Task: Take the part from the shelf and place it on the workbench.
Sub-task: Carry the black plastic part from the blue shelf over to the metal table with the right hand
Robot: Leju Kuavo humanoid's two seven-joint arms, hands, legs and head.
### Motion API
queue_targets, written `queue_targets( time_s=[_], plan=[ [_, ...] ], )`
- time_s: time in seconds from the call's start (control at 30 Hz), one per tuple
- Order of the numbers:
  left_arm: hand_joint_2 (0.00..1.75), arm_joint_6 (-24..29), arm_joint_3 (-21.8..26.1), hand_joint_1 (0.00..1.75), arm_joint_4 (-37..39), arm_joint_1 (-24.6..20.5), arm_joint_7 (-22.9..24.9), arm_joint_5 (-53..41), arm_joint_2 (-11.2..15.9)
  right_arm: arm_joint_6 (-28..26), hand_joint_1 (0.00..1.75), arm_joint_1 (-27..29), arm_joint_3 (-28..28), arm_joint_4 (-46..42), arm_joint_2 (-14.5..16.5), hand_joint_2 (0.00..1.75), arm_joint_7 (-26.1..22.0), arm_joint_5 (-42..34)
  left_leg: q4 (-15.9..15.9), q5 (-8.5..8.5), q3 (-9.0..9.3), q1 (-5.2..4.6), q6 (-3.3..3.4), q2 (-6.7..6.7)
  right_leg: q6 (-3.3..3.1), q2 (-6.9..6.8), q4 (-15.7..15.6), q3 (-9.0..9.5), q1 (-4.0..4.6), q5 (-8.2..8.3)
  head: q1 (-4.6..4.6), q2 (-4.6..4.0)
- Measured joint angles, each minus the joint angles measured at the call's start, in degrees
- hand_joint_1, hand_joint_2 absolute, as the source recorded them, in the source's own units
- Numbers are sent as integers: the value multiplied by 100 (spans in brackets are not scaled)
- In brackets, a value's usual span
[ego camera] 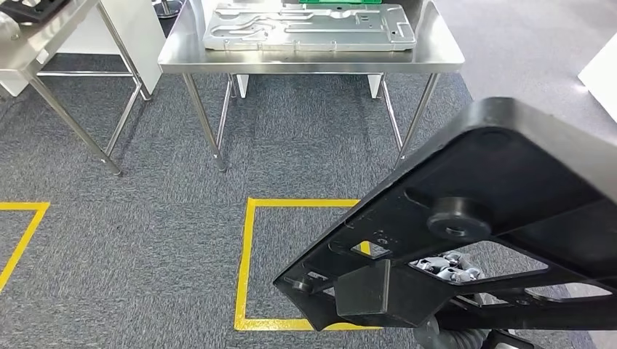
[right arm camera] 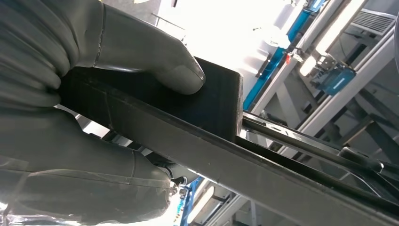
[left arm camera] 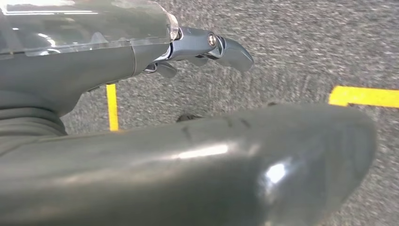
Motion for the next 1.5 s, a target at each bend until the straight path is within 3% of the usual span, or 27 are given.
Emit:
queue_targets(
  time_s=[0.07, 0.17, 0.2, 0.23, 0.3, 0.33, 0.37, 0.4, 0.43, 0.5, 0.53, 0.6, 0.7, 0.77, 0.83, 0.87, 0.9, 0.93, 1.0, 1.07, 1.17, 1.23, 1.3, 1.37, 1.4, 1.43, 1.5],
  plan=[
    [0, -1, 8, 0, 0, -7, 0, -4, 2, -1, 171, 1, -10, -1, 0, 175, 1, -1, -4, -48, 25, -13, -83, -1, -48, 3, -312, 132, 30, 51, -2, 0],
    [0, -1, 29, 0, 0, -19, -1, -27, 5, -1, 171, 4, -20, -5, 0, 175, 3, -5, 8, -114, 61, -1, -190, 13, -180, 36, -347, 162, 42, 18, -7, 0],
    [0, -1, 33, 0, 0, -23, -1, -32, 5, -1, 171, 4, -20, -9, 0, 175, 3, -7, 142, -200, 18, 6, -210, 14, -225, 37, -365, 188, 36, 12, -14, 0],
    [0, -2, 35, 0, 0, -24, -1, -37, 5, -1, 171, 6, -20, -12, 0, 175, 4, -8, 414, -344, -100, 12, -220, 12, -267, 33, -380, 216, 34, 3, -21, 0],
    [0, 2, 42, 0, 0, -15, 0, -42, 3, -1, 171, 12, -20, -17, 0, 175, 4, -9, 1223, -690, -526, 9, -223, 9, -328, 25, -381, 250, 71, -34, -32, 0],
    [0, 8, 48, 0, 0, -6, 0, -44, 3, -1, 171, 19, -20, -17, 0, 175, 4, -9, 1566, -783, -735, 7, -219, 8, -349, 28, -380, 268, 95, -54, -32, 0],
    [0, 13, 56, 0, 0, 3, 0, -44, 4, 1, 171, 25, -20, -17, 0, 175, 5, -8, 1713, -755, -858, 2, -207, 7, -363, 36, -380, 292, 118, -75, -32, 0],
    [0, 18, 66, 0, 0, 8, 0, -44, 4, 1, 171, 30, -20, -17, 0, 175, 5, -7, 1625, -604, -869, -5, -183, 6, -370, 45, -379, 327, 141, -100, -32, 0],
    [0, 19, 74, 0, 0, 11, 0, -45, 5, 2, 171, 32, -20, -17, 0, 175, 6, -5, 1315, -358, -769, -19, -143, 4, -372, 54, -379, 373, 162, -130, -32, 0],
    [0, 19, 85, 0, 0, 8, 0, -50, 14, 5, 171, 30, -20, -17, 0, 175, 6, -6, 528, 63, -456, -67, -34, 2, -357, 63, -376, 454, 190, -193, -25, 0],
    [0, 18, 87, 0, 0, 3, 0, -55, 18, 8, 171, 28, -20, -17, 1, 175, 6, -7, 278, 156, -343, -91, 10, 3, -336, 66, -373, 476, 193, -217, -22, 0],
    [0, 17, 91, 0, 0, -1, 0, -75, 26, 13, 171, 25, -21, -17, 2, 175, 6, -12, 146, 142, -275, -131, 57, 8, -275, 67, -374, 486, 185, -247, -14, 0],
    [0, 16, 104, 0, 0, 0, 5, -119, 18, 17, 171, 20, -31, -43, 3, 175, 10, -21, 16, 153, -189, -94, 103, 1, -180, 53, -337, 505, 183, -311, -10, 0],
    [0, 16, 115, 0, 0, -10, 12, -135, 8, 19, 171, 17, -43, -70, 4, 175, 17, -25, -76, 159, -97, -59, 131, 4, -120, 44, 92, 290, 167, -526, 12, 0],
    [0, 17, 129, 0, 0, -21, 15, -154, 8, 19, 171, 26, -54, -78, 4, 175, 26, -28, -94, 125, -60, -58, 146, 9, -69, 40, 862, -187, 127, -816, 26, 0],
    [0, 17, 134, 0, 0, -21, 15, -161, 7, 19, 171, 35, -56, -78, 4, 175, 31, -29, -93, 104, -44, -57, 142, 8, -45, 38, 1165, -402, 102, -876, 26, 0],
    [0, 17, 137, 0, 0, -15, 16, -163, 6, 19, 171, 42, -60, -78, 3, 175, 32, -29, -91, 78, -20, -55, 133, 8, -24, 36, 1277, -523, 79, -820, 26, 0],
    [0, 16, 139, 0, 0, -10, 16, -165, 4, 20, 171, 47, -62, -78, 3, 175, 32, -29, -90, 48, 16, -50, 120, 7, -7, 32, 1187, -533, 58, -658, 26, 0],
    [0, 15, 143, 0, 0, -5, 17, -168, -3, 18, 171, 51, -66, -78, 3, 175, 35, -26, -86, -27, 108, -39, 70, 3, 12, 6, 478, -264, 23, -149, 29, 0],
    [0, 16, 157, 0, 0, -13, 17, -168, -7, 11, 171, 54, -66, -77, 8, 175, 44, -14, -63, -114, 160, -56, -2, -6, -23, -14, -164, 13, 23, 105, 30, 0],
    [0, 17, 185, 0, -1, -24, 22, -170, -6, -11, 171, 81, -68, -80, 17, 175, 80, -3, -73, -201, 209, -66, -108, 4, -147, 11, -301, 90, 45, 38, 18, 0],
    [0, 15, 200, 0, -4, -36, 28, -185, -8, -21, 171, 92, -68, -83, 24, 175, 116, -1, 107, -326, 183, -45, -168, 13, -240, 20, -322, 153, 46, -6, 13, 0],
    [0, 9, 216, 0, -7, -47, 30, -209, -14, -28, 171, 95, -68, -84, 30, 175, 130, -3, 769, -614, -136, -35, -193, 9, -312, 11, -336, 231, 54, -58, 7, 0],
    [0, 6, 228, 0, -7, -38, 31, -225, -15, -43, 171, 103, -68, -82, 31, 175, 131, -9, 1576, -857, -643, -38, -189, 8, -348, 14, -335, 293, 88, -122, 5, 0],
    [0, 4, 231, 0, -7, -29, 31, -230, -14, -56, 171, 112, -69, -82, 31, 175, 130, -13, 1773, -827, -822, -43, -173, 8, -357, 23, -334, 335, 106, -160, 5, 0],
    [0, 2, 233, 0, -7, -20, 31, -237, -13, -69, 171, 120, -71, -82, 31, 175, 127, -18, 1724, -669, -881, -51, -146, 6, -360, 34, -334, 389, 125, -199, 4, 0],
    [0, -3, 239, 0, -7, -10, 28, -259, -8, -92, 171, 133, -77, -82, 31, 175, 119, -30, 1040, -116, -709, -89, -45, 0, -359, 50, -338, 522, 156, -294, 6, 0]
  ],
)
